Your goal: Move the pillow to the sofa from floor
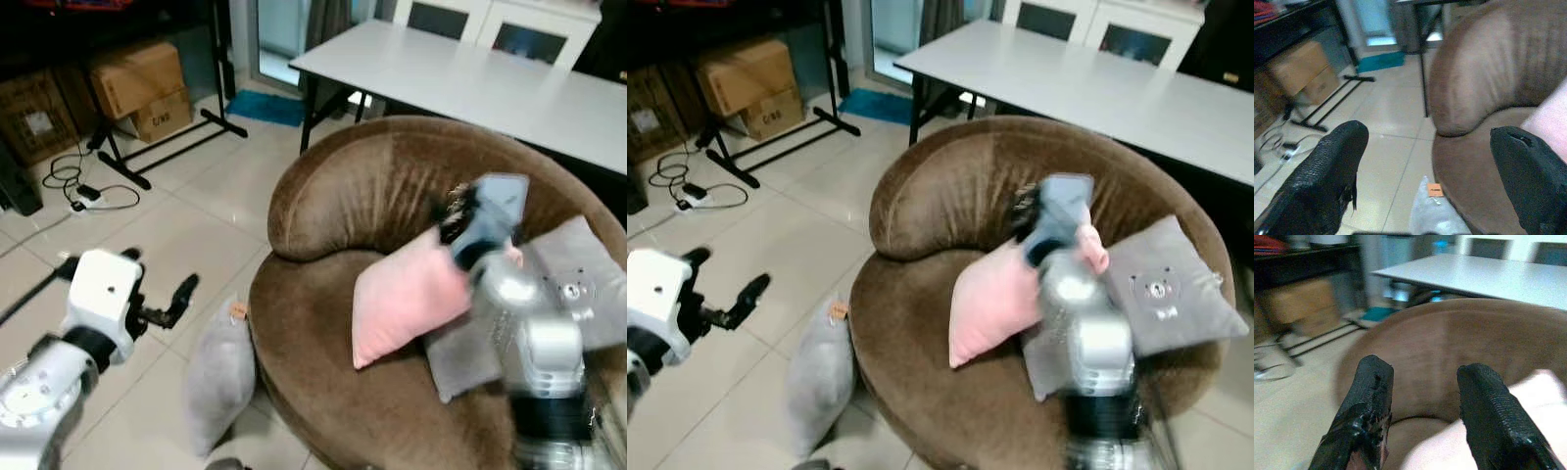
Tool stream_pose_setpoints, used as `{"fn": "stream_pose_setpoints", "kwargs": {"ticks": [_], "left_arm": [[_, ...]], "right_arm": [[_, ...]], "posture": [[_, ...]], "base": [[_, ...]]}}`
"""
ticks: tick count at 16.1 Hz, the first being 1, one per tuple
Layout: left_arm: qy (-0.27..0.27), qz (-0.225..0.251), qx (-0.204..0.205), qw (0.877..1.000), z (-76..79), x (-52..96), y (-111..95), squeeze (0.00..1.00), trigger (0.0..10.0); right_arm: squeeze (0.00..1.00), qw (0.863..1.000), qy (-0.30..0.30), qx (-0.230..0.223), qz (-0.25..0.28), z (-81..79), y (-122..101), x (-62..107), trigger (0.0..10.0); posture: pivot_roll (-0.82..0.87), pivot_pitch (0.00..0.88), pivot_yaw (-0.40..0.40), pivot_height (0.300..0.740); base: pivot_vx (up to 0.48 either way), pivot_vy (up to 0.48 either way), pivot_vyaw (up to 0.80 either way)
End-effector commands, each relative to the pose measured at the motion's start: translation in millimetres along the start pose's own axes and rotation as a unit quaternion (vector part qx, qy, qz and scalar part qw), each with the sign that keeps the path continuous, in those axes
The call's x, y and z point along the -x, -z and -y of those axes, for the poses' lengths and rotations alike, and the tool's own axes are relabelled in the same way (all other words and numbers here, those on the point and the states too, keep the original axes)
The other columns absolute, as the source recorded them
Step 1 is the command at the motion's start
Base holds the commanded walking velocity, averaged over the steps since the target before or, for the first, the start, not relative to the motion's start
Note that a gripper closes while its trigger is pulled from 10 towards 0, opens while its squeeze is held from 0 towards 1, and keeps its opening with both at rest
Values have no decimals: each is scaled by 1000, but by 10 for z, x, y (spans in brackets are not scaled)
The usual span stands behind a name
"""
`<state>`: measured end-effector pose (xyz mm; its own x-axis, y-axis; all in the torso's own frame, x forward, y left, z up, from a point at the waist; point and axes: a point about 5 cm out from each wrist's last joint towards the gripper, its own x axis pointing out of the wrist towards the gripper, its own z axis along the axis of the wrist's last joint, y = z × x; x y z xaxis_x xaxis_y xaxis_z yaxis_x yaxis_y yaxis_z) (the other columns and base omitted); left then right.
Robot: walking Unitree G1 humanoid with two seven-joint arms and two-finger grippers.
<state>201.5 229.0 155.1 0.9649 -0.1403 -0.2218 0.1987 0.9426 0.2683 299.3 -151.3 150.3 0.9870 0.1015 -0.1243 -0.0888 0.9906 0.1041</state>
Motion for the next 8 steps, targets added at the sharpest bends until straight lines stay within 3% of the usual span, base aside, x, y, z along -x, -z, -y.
{"fn": "stream_pose_setpoints", "kwargs": {"ticks": [1, 2, 4, 8], "left_arm": [[-26, 0, -4, 1000, -32, 17, -14, 0, 10000], [-38, 2, -1, 999, -27, 17, -15, 0, 10000], [-56, 4, -6, 998, -28, 16, -24, 0, 10000], [-73, 13, -4, 997, -4, 2, -34, 0, 10000]], "right_arm": [[0, 1000, -8, 8, 2, -45, -5, 35, 10000], [0, 1000, -7, 16, -4, -91, 61, 78, 10000], [0, 1000, -6, -11, -16, -135, 130, 139, 10000], [0, 999, -16, 17, -27, -170, 128, 167, 10000]], "posture": [[54, 0, -95, 740], [61, 0, -96, 740], [61, 0, -94, 740], [57, 0, -105, 740]], "base": [[0, 307, 0], [0, 304, 0], [0, 306, 0], [0, 307, 0]]}}
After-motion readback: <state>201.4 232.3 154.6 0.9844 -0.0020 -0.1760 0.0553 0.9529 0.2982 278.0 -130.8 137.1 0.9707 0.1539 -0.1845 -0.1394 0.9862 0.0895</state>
